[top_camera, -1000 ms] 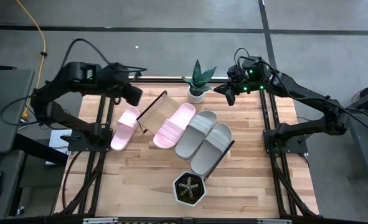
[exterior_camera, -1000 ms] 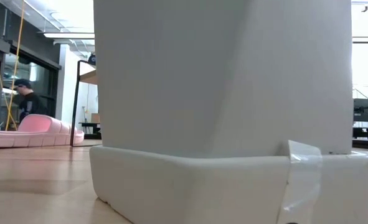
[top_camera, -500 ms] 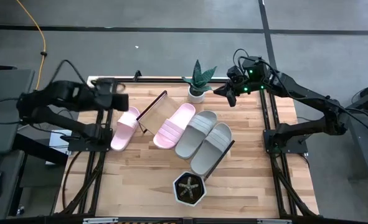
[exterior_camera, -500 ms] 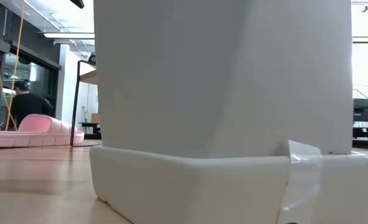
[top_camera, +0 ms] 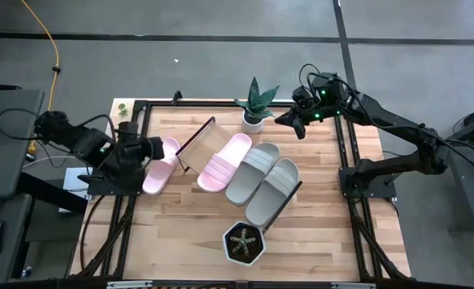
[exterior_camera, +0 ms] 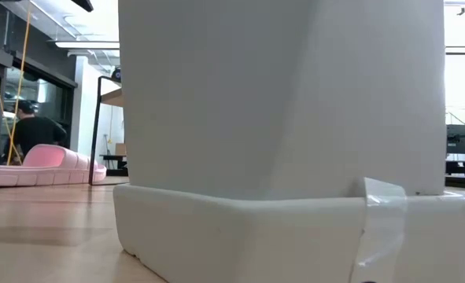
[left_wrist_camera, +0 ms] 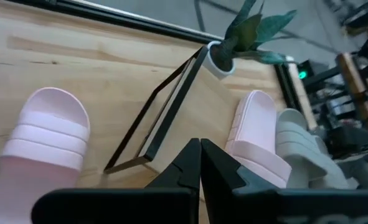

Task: Pick and place slides into the shelf
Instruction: Put the pink slipper on the shelf

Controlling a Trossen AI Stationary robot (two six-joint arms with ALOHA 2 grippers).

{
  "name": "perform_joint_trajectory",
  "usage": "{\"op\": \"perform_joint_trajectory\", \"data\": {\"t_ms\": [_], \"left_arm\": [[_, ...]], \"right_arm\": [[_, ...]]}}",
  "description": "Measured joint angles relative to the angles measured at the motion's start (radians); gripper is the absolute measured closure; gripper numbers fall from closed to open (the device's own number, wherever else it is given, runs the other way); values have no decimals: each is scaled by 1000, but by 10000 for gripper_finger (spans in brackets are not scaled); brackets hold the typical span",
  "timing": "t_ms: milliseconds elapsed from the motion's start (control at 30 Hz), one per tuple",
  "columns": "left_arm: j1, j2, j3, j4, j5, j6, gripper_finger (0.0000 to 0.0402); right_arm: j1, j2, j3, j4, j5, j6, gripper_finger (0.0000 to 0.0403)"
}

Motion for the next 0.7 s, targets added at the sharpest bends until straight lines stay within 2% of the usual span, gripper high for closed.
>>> {"op": "perform_joint_trajectory", "data": {"t_ms": [300,533,700], "left_arm": [[-166,8,-89,-24,-163,-243,401],[-221,38,-141,-27,-195,-350,401],[-220,80,-145,-46,-193,-394,401]], "right_arm": [[0,0,0,0,-6,7,403],[0,0,0,-4,-5,16,403],[0,0,0,-12,-5,17,403]]}}
